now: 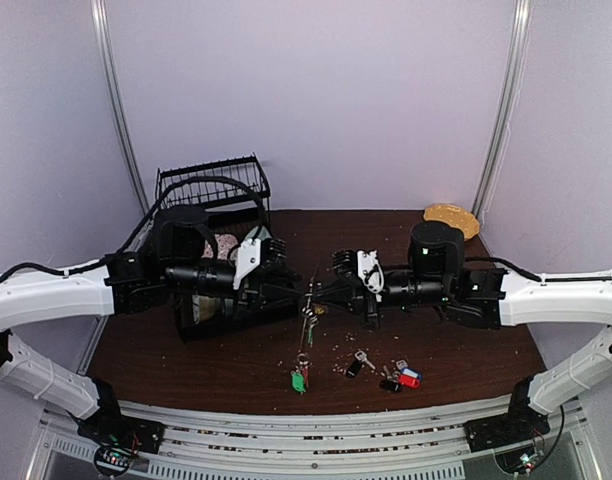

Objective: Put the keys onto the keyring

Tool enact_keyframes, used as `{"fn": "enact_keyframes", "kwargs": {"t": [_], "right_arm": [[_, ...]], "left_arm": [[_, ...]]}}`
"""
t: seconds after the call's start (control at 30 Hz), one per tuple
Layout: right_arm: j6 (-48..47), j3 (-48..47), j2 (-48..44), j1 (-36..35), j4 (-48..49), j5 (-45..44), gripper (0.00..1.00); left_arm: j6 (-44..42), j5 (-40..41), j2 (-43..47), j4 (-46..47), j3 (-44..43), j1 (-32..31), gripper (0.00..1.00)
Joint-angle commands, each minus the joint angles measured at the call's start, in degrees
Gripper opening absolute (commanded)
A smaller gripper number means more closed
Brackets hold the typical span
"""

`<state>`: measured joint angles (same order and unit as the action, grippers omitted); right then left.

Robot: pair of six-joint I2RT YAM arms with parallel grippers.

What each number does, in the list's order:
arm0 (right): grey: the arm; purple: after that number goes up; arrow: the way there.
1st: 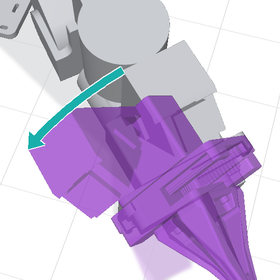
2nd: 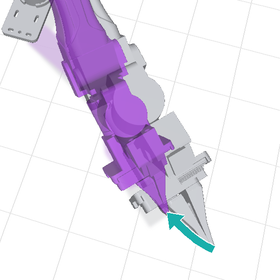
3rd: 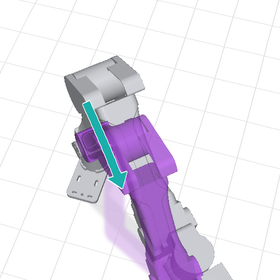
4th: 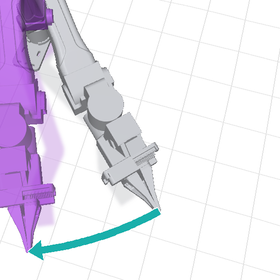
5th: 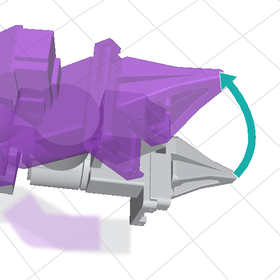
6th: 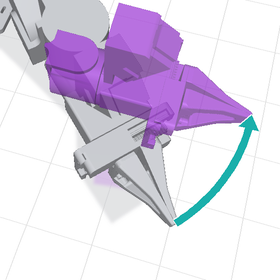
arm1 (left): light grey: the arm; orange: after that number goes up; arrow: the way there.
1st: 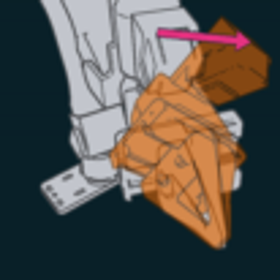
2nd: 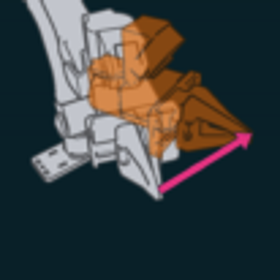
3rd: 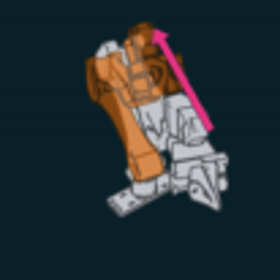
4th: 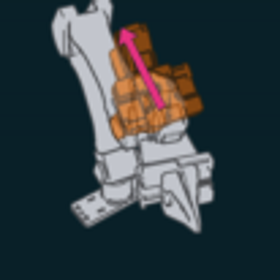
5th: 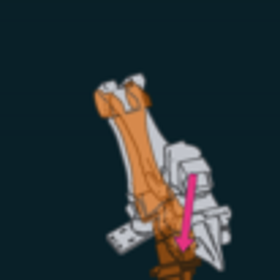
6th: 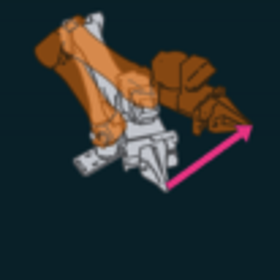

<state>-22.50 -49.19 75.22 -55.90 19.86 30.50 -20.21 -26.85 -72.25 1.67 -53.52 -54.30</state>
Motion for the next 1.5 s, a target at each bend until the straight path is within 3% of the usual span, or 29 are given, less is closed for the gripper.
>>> {"fn": "enact_keyframes", "kwargs": {"t": [0.0,0.27,0.47,0.7,0.9,1.07,1.2,1.3,1.4,1.47], "right_arm": [[0.9,-0.7,-0.6,0.5,4.2,-0.5,0.00],[1.1,-0.9,-0.8,0.6,4.0,0.1,0.00],[3.8,0.1,-1.5,0.8,6.4,0.0,0.00],[22.4,7.9,-0.1,1.4,32.8,2.0,0.00],[25.4,10.4,2.7,0.6,44.4,3.3,0.00],[25.3,10.2,3.4,0.5,45.5,3.1,0.00],[24.7,9.6,3.3,0.5,44.0,3.6,0.00],[23.3,9.7,2.6,0.5,41.2,2.7,0.00],[22.6,9.8,2.3,0.5,40.0,2.5,0.00],[22.8,9.6,2.4,0.5,39.9,2.9,0.00]], "left_arm": [[-4.3,-5.5,0.5,-3.6,-1.7,1.1,0.32],[-5.7,-6.0,0.5,-4.3,-2.3,1.8,0.41],[-1.7,-3.5,-0.7,-0.1,-2.1,1.3,0.37],[5.6,-2.5,0.9,16.0,4.3,0.3,0.32],[7.0,-1.1,-0.7,16.8,3.2,-0.8,0.29],[10.5,-3.1,-0.4,21.9,4.6,-1.2,0.24],[9.1,-1.9,-0.9,19.2,3.3,-1.3,0.04],[9.1,-2.0,0.0,19.3,3.5,-1.3,0.04],[9.6,-2.0,0.3,20.3,4.0,-1.3,0.15],[9.8,-2.5,0.1,20.5,4.0,-1.4,0.13]]}}
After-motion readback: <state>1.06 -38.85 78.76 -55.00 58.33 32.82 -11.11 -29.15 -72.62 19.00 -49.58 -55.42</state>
